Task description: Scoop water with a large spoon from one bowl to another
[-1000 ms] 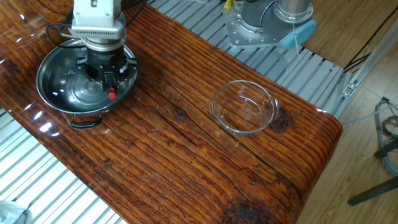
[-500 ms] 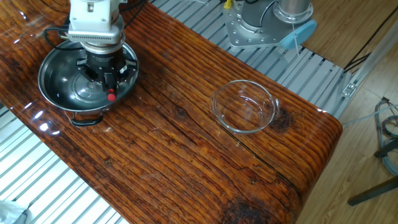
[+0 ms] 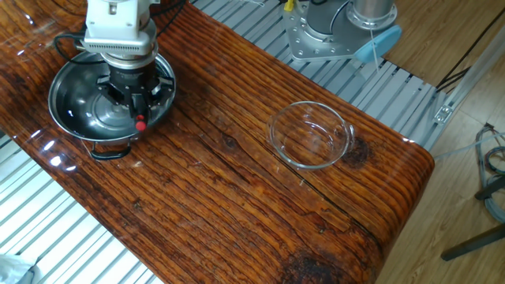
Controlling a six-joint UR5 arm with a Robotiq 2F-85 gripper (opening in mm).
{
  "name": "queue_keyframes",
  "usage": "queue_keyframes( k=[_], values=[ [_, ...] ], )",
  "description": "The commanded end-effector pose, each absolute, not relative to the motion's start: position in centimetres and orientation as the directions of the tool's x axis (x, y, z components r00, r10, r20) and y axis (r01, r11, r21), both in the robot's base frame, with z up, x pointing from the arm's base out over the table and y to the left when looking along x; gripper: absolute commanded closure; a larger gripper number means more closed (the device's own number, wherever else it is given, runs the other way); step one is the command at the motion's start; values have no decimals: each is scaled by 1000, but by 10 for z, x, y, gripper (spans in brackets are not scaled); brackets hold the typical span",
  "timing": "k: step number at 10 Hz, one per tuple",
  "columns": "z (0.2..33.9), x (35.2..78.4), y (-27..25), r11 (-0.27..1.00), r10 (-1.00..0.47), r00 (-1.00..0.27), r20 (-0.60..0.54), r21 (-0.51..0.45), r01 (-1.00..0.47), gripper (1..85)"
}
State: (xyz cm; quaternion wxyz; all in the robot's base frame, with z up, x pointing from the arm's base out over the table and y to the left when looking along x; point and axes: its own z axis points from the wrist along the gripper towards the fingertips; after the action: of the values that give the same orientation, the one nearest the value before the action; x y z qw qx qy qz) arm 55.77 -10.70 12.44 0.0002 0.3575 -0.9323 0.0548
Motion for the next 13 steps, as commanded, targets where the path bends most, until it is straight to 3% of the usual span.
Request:
queue_keyframes(
  k=[1,7,13],
  values=[
    [124,567,-91,757,-652,-757,-31,-75,-649,847],
    [97,605,-84,794,-607,-790,-80,-87,-601,847],
    [93,614,-87,793,-609,-788,-93,-101,-601,847]
  ],
)
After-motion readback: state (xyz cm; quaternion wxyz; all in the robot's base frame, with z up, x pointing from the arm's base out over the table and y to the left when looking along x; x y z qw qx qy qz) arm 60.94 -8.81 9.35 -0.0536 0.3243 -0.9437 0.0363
